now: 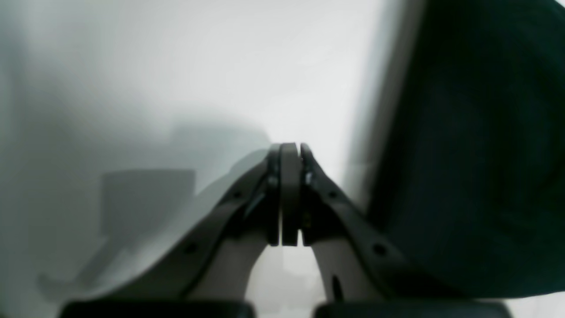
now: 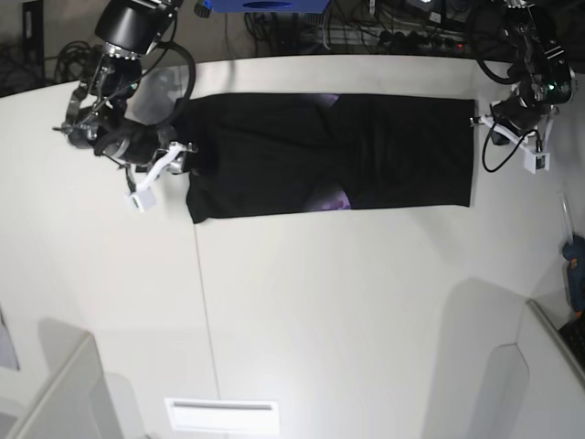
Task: Fold the T-shirt properly
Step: 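Regrasp the strip ends with both grippers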
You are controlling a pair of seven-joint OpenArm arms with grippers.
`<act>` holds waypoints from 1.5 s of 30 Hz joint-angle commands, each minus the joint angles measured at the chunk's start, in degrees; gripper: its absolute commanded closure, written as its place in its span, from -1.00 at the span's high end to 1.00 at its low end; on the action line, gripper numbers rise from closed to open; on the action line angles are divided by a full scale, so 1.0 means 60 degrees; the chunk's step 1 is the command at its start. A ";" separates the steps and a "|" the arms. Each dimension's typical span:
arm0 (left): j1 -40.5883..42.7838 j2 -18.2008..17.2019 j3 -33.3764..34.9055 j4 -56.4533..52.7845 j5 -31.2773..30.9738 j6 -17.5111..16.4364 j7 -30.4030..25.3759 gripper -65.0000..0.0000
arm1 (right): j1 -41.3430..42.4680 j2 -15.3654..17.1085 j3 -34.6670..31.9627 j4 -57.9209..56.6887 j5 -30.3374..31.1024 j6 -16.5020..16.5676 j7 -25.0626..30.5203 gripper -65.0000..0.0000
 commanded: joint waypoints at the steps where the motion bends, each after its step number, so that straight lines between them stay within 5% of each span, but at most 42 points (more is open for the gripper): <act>1: -0.0008 -0.0156 -0.0002 0.0023 -0.0019 -0.0027 -0.0095 -1.00 | -0.0024 0.0132 0.0025 0.0066 -0.0332 0.0025 -0.0153 0.09; 11: -0.0008 -0.0112 0.0101 -0.0050 -0.0019 -0.0027 -0.0095 -1.00 | -0.0024 0.0454 0.0083 0.0520 -0.0318 0.0025 -0.0197 0.09; 45: -0.0008 -0.0097 0.0145 -0.0050 -0.0019 -0.0012 -0.0095 -1.00 | -0.0141 -0.0337 0.0039 0.0506 -0.0259 0.0098 -0.0710 0.09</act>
